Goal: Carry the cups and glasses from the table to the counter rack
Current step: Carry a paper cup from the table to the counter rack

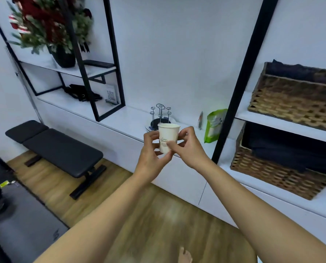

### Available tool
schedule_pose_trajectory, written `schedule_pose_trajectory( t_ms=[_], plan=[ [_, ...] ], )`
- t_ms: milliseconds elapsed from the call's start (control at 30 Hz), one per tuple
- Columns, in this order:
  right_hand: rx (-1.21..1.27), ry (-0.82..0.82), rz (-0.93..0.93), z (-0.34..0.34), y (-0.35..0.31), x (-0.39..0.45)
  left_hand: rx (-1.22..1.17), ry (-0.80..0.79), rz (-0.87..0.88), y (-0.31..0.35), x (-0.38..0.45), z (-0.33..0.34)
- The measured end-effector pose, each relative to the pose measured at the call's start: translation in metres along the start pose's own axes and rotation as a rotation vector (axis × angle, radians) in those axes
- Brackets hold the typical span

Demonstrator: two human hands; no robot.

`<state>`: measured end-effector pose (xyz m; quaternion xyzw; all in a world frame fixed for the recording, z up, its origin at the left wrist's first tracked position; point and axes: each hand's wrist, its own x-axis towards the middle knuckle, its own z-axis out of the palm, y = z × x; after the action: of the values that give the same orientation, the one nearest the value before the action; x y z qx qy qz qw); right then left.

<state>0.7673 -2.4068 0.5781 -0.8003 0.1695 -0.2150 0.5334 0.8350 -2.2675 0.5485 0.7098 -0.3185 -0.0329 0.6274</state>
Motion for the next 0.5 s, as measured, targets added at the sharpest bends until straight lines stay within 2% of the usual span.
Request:
schedule_pose_trajectory(
  t_ms=[267,500],
  plan=[
    [-0.034,-0.051,0.037,-0.008,0.062,0.177,0.032,-0.020,-0.102,-0.063,0.150,0.039],
    [-0.052,-0.063,0.040,0.012,0.098,0.283,0.111,-0.040,-0.231,-0.117,0.238,0.046]
  ],
)
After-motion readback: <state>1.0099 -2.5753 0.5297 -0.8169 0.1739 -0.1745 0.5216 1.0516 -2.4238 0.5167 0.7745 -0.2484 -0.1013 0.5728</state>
